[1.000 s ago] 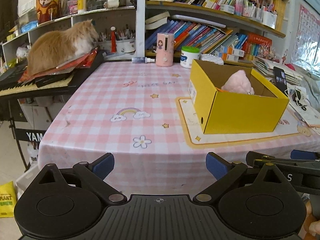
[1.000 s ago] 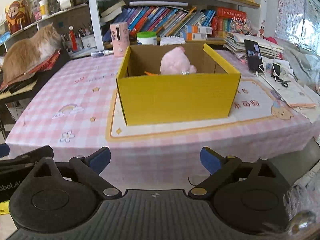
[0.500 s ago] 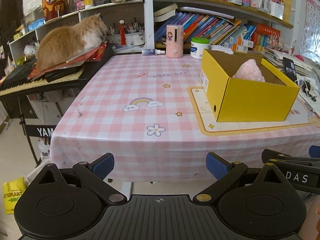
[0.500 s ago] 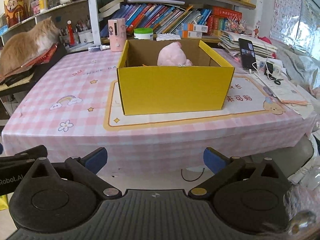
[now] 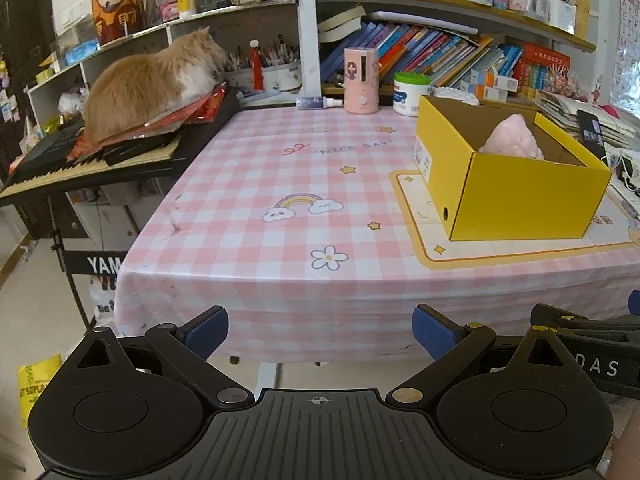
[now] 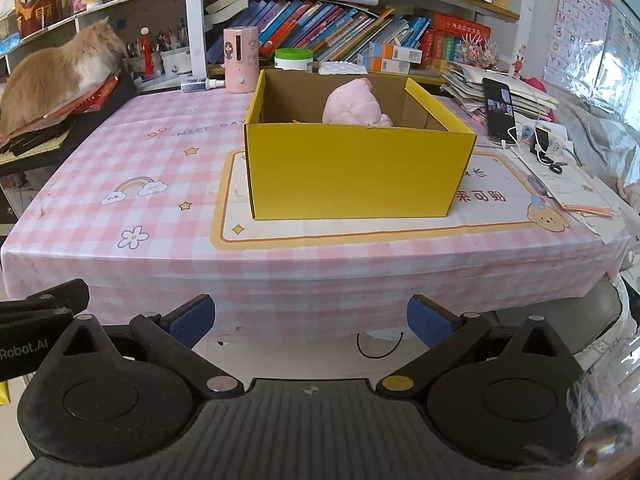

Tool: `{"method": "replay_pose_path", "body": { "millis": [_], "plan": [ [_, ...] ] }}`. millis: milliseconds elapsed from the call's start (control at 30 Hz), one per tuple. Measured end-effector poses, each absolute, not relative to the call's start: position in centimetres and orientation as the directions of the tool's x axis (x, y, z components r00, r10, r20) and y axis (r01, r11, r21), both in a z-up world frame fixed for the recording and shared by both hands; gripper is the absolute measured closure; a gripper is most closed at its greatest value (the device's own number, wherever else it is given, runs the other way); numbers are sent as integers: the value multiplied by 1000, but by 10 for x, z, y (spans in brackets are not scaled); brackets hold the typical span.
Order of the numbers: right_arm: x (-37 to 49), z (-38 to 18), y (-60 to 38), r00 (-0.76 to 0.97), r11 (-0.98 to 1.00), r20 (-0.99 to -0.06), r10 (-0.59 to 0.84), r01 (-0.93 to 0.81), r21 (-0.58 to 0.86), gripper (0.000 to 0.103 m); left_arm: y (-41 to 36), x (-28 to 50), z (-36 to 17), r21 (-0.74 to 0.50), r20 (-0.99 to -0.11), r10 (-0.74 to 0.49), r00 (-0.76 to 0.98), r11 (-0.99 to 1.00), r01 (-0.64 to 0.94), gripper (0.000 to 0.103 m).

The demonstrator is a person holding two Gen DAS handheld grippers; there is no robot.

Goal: Organize objects

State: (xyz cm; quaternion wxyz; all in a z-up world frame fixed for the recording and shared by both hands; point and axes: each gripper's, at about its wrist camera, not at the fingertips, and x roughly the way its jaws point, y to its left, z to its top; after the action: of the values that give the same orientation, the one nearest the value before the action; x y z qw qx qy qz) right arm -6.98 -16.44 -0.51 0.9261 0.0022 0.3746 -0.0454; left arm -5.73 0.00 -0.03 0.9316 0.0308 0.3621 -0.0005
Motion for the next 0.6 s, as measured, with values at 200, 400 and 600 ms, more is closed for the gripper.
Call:
{"method": "replay_pose_path", "body": {
  "millis": [200,400,600],
  "plan": [
    [-69,-5,-161,711,996,-697,-89,84,-40,0,2,-57,0,47,-673,16,740,999,22,3],
    [-68,-5,-160,708,995,-699,-97,83,-53,0,3,-56,0,42,-677,13,736,999,20,3],
    [-66,-6,-158,705,994,-702,-105,87,-62,0,4,-55,-2,42,-680,11,733,999,24,3]
  ]
}}
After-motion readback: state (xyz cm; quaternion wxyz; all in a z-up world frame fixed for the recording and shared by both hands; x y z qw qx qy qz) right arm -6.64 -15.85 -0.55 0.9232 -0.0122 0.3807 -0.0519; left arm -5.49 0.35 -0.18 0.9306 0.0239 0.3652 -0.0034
